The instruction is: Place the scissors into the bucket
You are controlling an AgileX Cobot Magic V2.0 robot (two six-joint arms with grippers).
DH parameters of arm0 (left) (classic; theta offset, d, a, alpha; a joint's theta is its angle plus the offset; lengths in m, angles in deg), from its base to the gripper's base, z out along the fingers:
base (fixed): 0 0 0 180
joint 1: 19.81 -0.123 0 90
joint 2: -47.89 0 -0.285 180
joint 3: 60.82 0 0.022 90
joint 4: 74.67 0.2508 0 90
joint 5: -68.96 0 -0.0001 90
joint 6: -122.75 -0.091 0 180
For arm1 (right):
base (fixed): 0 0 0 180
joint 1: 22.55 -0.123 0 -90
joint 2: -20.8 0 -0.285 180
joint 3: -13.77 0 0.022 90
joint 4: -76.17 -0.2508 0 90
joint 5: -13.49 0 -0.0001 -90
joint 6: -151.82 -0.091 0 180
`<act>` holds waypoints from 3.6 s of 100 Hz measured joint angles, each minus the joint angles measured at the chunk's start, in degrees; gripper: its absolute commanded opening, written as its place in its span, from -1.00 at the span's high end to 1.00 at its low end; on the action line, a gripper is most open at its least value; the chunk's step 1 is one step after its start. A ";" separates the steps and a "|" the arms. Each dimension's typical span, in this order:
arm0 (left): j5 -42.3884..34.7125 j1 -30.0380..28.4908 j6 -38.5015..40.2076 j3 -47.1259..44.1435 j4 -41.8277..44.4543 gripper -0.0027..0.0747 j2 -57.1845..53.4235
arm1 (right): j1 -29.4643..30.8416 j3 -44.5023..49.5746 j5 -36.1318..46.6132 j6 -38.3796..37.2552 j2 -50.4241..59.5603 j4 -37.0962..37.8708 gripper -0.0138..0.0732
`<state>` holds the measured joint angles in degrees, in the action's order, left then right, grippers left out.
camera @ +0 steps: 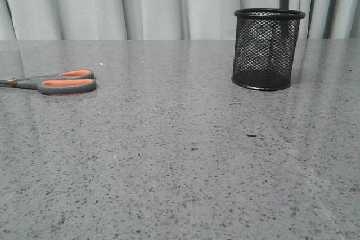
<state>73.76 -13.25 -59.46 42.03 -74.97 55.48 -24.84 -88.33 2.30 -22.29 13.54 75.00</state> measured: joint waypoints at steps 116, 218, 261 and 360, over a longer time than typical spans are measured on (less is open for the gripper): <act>0.00 0.00 0.00 0.00 0.00 0.98 0.00 | 0.00 0.00 2.02 0.00 0.00 -0.26 0.84; 9.86 0.00 0.09 17.07 -26.43 0.99 4.50 | 0.00 -18.53 -7.23 -0.10 -10.43 -24.70 0.79; 36.01 0.00 -0.02 43.86 -11.84 0.98 27.84 | 0.00 -45.07 -31.16 -0.10 -37.80 -17.57 0.79; 41.30 0.00 -11.26 49.05 -20.21 0.14 37.64 | 0.00 -45.83 -32.93 0.16 -38.65 -17.93 -0.26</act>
<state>115.06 -13.25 -70.72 91.08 -95.18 93.13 -24.84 -134.16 -30.63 -22.12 -25.10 57.08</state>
